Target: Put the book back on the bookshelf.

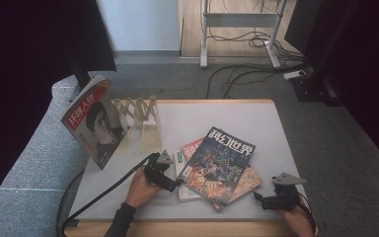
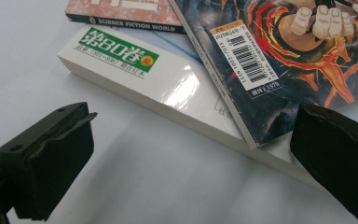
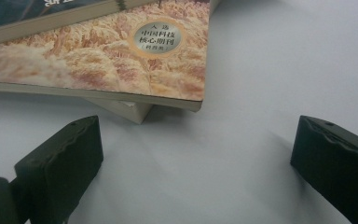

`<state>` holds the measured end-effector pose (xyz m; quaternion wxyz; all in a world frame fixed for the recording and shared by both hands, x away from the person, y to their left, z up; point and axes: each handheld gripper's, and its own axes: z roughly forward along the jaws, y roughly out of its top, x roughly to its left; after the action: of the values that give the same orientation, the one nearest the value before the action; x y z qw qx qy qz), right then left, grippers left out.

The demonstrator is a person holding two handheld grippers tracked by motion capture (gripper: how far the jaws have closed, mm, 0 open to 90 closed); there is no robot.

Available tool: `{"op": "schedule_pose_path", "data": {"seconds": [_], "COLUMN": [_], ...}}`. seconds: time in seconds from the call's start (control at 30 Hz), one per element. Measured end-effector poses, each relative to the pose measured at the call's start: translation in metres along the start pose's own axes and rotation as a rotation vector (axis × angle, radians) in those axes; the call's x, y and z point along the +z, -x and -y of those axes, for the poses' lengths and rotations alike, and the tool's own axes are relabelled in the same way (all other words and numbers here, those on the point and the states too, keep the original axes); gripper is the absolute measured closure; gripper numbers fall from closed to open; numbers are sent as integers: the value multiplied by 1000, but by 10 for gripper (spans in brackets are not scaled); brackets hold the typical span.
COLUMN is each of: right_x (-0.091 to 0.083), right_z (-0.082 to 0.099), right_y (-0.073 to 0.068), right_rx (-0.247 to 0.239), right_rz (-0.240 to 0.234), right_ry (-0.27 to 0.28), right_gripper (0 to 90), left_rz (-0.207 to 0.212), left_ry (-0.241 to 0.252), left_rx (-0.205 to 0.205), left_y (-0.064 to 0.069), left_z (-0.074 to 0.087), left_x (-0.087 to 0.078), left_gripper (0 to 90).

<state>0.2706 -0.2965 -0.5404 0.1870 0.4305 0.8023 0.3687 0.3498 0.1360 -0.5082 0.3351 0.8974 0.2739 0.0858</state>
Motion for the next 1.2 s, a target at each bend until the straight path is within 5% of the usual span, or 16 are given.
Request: {"op": "schedule_pose_path", "data": {"seconds": [0.53, 0.67, 0.97, 1.2], "right_x": [-3, -10, -17, -2], "right_z": [-4, -12, -33, -56], "right_y": [2, 6, 9, 10], "right_rx": [1, 6, -5, -12], "right_rz": [-16, -19, -21, -42], "right_ry": [-25, -19, 3, 9], "right_gripper": [35, 36, 35, 22], "left_rz": [32, 60, 27, 7], "left_ry": [51, 80, 115, 106], "left_rx": [-19, -56, -48, -54], "left_y": [4, 1, -1, -4], "left_z": [0, 5, -1, -4], "left_x": [7, 9, -1, 5], "left_gripper": [0, 0, 0, 0]}}
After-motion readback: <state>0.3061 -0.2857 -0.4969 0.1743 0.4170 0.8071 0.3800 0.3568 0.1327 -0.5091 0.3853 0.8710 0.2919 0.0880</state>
